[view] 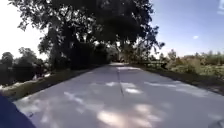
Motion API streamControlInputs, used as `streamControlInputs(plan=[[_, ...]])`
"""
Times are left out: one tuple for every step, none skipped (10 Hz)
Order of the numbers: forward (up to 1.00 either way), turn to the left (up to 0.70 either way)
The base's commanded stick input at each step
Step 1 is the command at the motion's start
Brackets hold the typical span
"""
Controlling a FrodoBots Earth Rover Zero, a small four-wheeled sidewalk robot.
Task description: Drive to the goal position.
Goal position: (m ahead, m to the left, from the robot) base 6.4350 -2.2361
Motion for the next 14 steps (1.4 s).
streamControlInputs(plan=[[0.7, 0.0], [0.7, 0.0], [0.7, 0.0], [0.7, 0.0], [0.7, 0.0], [0.7, 0.0], [0.7, 0.0], [0.7, 0.0], [0.7, 0.0], [0.7, 0.0], [0.7, 0.0], [0.7, 0.0], [0.7, 0.0], [0.7, 0.0]])
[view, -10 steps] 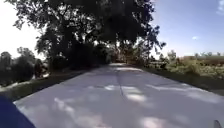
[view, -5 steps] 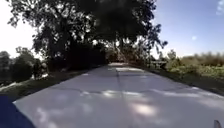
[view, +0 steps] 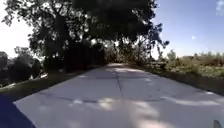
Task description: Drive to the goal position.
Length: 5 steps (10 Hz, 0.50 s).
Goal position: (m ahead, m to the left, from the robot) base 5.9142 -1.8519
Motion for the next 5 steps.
streamControlInputs(plan=[[0.7, 0.0], [0.7, 0.0], [0.7, 0.0], [0.7, 0.0], [0.7, 0.0]])
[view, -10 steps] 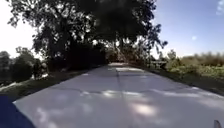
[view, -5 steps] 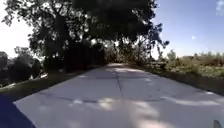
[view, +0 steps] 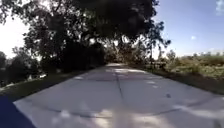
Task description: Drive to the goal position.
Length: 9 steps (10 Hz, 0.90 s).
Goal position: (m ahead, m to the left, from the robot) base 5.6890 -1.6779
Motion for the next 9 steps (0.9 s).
streamControlInputs(plan=[[0.7, 0.0], [0.7, 0.0], [0.7, 0.0], [0.7, 0.0], [0.7, 0.0], [0.7, 0.0], [0.7, 0.0], [0.7, 0.0], [0.7, 0.0]])
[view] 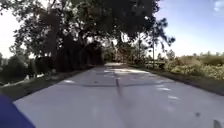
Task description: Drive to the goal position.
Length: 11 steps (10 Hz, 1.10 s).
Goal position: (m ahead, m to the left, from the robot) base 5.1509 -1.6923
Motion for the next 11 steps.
streamControlInputs(plan=[[0.7, 0.0], [0.7, 0.0], [0.7, 0.0], [0.7, 0.0], [0.7, 0.0], [0.7, 0.0], [0.7, 0.0], [0.7, 0.0], [0.7, 0.0], [0.7, 0.0], [0.7, 0.0]])
